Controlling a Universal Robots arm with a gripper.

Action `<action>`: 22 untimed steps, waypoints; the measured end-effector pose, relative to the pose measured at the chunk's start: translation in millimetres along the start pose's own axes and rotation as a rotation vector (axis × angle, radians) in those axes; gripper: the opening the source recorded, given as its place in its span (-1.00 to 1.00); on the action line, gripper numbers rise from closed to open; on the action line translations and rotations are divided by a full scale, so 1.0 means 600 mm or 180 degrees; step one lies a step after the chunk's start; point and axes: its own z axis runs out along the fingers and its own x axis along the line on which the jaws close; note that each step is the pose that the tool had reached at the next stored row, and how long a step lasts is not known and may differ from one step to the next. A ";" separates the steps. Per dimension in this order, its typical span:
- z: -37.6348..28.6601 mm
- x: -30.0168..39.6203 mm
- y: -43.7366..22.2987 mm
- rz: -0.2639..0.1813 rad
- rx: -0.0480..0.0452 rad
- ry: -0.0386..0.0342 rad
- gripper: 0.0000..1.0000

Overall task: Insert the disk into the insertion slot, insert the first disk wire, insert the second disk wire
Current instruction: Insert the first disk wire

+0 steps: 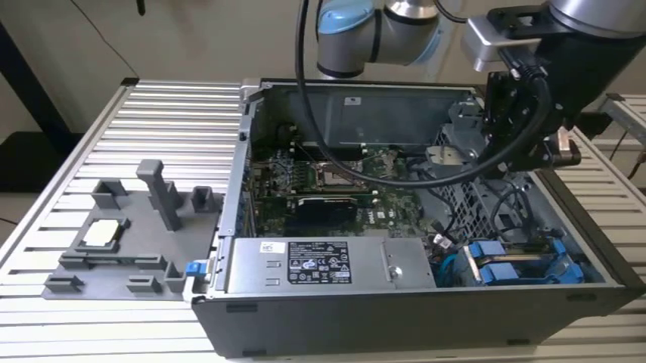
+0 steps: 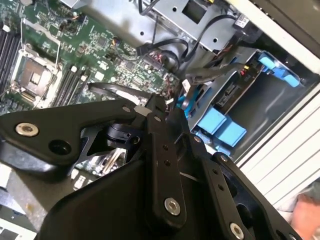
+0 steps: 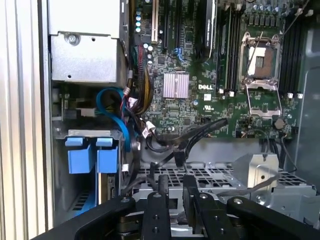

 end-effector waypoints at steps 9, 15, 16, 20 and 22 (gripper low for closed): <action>0.013 0.005 0.022 -0.0035 -0.0003 -0.0037 -0.47; 0.016 0.005 0.028 -0.0035 0.0000 -0.0103 -0.47; 0.017 0.005 0.029 -0.0035 0.0000 -0.0110 -0.47; 0.020 0.006 0.029 -0.0035 0.0001 -0.0115 -0.47; 0.021 0.006 0.029 -0.0035 0.0001 -0.0115 -0.47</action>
